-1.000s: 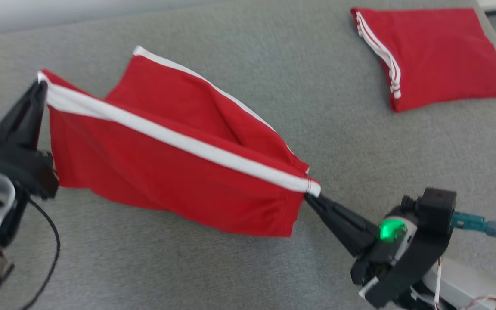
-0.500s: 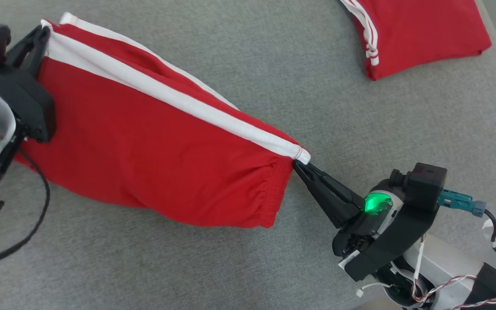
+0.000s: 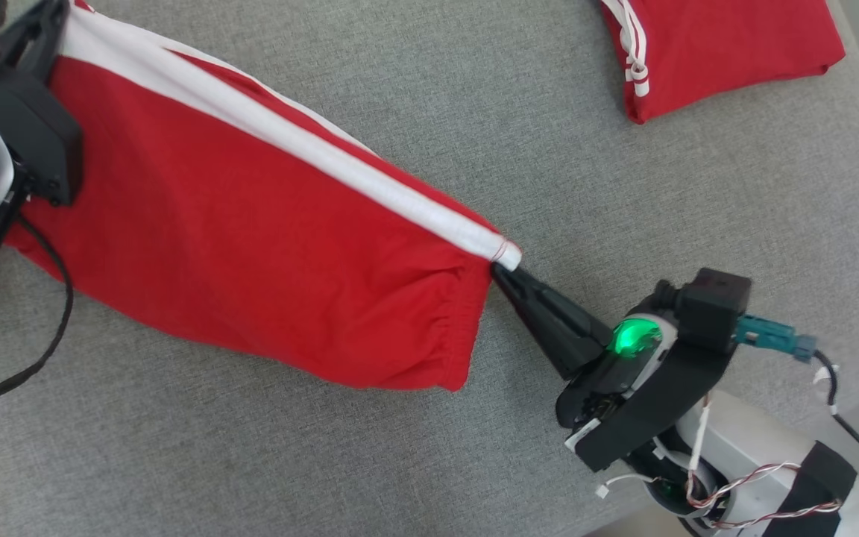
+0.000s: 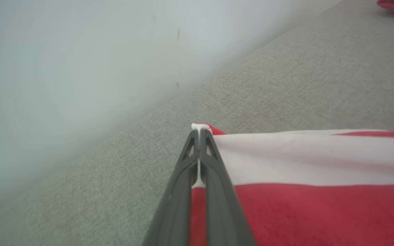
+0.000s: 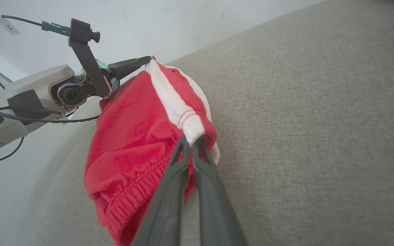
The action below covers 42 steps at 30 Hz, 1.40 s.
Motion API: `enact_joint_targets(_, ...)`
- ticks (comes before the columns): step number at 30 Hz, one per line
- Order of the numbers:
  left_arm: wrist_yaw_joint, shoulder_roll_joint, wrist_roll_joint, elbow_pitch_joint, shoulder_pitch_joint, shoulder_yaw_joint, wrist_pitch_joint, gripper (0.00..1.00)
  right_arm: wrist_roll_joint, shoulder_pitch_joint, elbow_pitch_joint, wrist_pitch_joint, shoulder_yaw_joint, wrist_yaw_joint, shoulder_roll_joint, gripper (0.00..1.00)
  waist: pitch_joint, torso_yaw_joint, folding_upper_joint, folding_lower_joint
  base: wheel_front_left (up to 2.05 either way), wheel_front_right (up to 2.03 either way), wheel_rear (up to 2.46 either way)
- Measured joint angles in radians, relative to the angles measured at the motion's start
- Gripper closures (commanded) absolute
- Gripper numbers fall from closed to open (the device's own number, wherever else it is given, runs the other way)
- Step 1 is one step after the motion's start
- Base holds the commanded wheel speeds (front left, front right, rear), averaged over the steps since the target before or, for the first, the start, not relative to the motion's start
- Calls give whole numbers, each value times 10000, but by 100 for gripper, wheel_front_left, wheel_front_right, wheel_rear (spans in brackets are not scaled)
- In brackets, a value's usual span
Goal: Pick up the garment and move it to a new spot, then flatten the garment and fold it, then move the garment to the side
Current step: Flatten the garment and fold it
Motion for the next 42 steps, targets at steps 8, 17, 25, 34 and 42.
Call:
enact_joint_targets(8, 0, -224, -244, 955, -2, -443, -1016, 0, -113, 112, 161, 59, -71, 0, -109, 0, -409, 25, -1, -1, 0, 0, 0)
enact_joint_targets(17, 0, -140, -957, 1503, 465, -276, -2251, 0, -642, 1361, -502, 8, -2132, 0, -360, 0, -1372, 95, -2, -3, 0, 0, 0)
enact_joint_targets(25, 0, 75, -1114, 1488, 1048, -334, -2499, 0, -2784, 2764, -913, -6, -4677, 0, 1034, 0, -2098, 112, -2, -3, 0, 0, 0)
enact_joint_targets(34, 0, 654, -2259, 389, 1747, -1356, -629, 0, -4746, 3792, -1147, -6, -5641, 0, 2470, 0, -2280, 94, -2, -3, 0, 0, 0)
enact_joint_targets(42, 0, 1290, -3281, -40, 2089, -1862, 1166, 0, -5216, 4020, -1135, -6, -5731, 0, 3223, 0, -2189, -71, -2, -1, 0, 0, 0)
